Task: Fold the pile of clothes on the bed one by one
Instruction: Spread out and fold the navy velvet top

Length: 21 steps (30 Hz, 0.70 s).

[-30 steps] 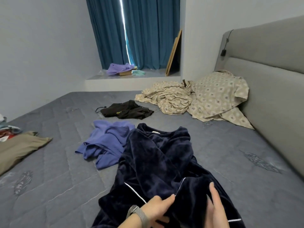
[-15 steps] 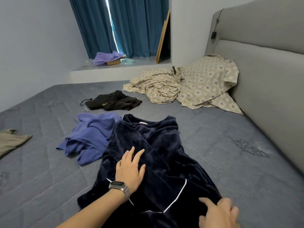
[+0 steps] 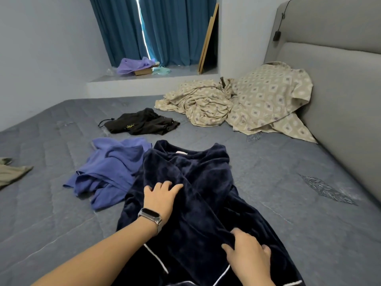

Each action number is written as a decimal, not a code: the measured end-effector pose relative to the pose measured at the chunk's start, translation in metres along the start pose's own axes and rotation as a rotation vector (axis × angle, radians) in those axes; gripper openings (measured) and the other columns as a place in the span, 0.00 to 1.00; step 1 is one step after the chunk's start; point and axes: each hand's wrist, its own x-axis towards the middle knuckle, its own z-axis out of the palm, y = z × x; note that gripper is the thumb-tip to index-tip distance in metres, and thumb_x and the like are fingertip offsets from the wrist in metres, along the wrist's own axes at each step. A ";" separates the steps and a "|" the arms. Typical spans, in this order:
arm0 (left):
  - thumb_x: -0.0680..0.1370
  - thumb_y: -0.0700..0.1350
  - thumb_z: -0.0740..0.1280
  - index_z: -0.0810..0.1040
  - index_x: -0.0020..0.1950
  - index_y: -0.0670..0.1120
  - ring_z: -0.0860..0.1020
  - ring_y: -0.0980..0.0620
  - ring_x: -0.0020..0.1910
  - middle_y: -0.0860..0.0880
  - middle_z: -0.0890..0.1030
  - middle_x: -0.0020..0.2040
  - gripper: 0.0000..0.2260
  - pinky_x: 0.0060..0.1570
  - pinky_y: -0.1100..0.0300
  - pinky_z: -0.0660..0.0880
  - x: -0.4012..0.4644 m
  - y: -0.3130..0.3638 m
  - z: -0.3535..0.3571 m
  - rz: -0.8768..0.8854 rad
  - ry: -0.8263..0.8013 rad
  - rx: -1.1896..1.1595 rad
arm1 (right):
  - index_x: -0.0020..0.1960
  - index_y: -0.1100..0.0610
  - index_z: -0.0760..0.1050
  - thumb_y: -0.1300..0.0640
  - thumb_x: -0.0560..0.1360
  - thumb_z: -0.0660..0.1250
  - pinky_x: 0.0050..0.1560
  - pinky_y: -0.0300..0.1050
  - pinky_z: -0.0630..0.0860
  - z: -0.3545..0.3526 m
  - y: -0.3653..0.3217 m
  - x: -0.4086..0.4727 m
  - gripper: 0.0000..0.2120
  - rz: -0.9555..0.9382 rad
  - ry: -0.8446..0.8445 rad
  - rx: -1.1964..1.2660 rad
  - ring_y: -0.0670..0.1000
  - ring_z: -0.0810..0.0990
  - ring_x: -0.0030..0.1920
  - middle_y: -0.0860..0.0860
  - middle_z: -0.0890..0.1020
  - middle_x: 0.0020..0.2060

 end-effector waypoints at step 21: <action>0.79 0.65 0.45 0.72 0.69 0.44 0.69 0.48 0.70 0.44 0.73 0.69 0.33 0.71 0.51 0.50 -0.095 0.033 0.034 0.202 -0.264 -0.140 | 0.76 0.39 0.52 0.39 0.76 0.59 0.73 0.59 0.38 0.022 0.011 0.012 0.31 -0.150 -0.166 -0.200 0.50 0.44 0.78 0.45 0.50 0.78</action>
